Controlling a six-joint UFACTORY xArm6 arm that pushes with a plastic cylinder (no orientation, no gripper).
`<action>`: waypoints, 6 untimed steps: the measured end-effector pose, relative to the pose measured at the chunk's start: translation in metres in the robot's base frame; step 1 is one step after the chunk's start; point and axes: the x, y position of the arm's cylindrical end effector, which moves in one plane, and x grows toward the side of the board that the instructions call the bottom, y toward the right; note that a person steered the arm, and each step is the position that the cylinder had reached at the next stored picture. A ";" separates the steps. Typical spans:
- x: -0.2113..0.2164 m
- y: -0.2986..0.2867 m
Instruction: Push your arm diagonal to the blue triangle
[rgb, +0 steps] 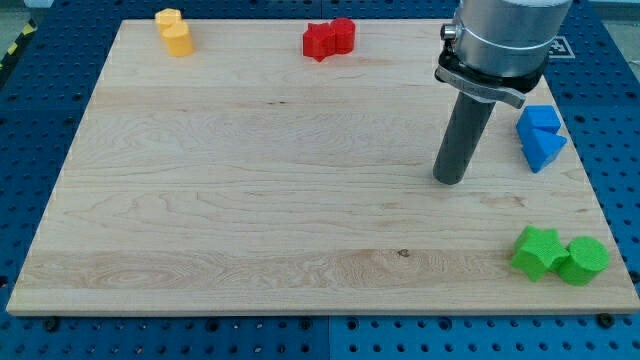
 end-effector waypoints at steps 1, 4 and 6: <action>0.000 0.000; 0.011 0.032; 0.023 0.102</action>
